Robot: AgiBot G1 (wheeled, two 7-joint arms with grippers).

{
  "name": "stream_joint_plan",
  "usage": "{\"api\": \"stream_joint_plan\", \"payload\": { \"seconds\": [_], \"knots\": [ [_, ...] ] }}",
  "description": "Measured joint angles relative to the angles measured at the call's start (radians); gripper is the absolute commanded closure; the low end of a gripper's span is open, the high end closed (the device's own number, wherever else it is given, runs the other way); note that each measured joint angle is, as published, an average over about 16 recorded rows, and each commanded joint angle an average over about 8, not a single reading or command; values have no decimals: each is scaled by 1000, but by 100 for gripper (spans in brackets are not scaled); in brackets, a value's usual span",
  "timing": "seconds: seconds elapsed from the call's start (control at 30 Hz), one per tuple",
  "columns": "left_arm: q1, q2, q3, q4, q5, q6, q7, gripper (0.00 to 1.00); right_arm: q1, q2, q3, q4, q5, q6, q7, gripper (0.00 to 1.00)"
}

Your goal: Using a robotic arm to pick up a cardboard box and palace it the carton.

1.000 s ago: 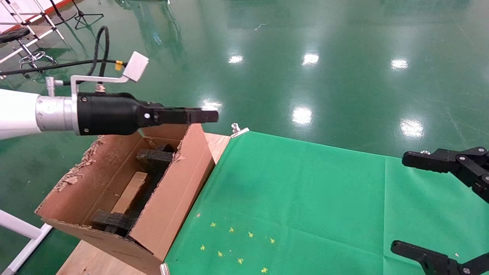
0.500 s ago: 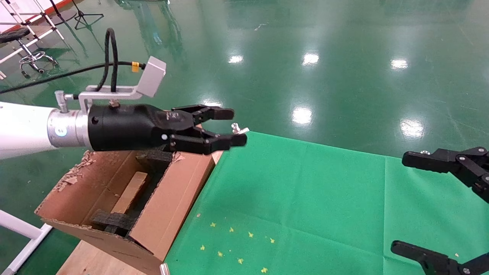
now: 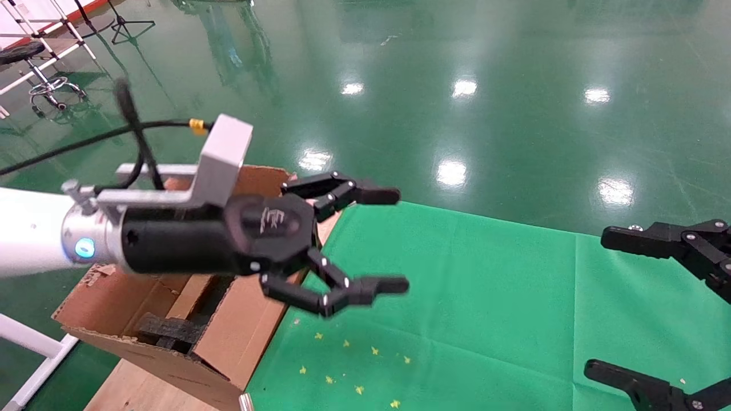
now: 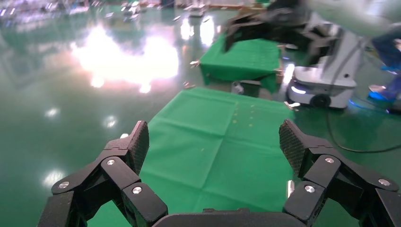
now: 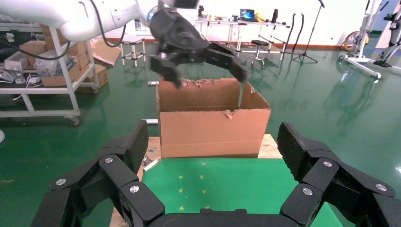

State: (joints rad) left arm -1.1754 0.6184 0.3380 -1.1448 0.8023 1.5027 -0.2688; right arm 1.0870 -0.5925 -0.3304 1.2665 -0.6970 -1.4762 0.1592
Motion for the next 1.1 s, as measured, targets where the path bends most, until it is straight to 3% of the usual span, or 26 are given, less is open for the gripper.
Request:
{"api": "stream_joint_plan", "payload": {
  "seconds": [0.4, 1.1],
  "knots": [
    [116, -8, -67, -161, -84, -8, 87, 0, 0, 0, 0, 0, 0, 0, 0, 0],
    [105, -8, -61, -144, -75, -9, 81, 0, 0, 0, 0, 0, 0, 0, 0, 0]
  ]
}}
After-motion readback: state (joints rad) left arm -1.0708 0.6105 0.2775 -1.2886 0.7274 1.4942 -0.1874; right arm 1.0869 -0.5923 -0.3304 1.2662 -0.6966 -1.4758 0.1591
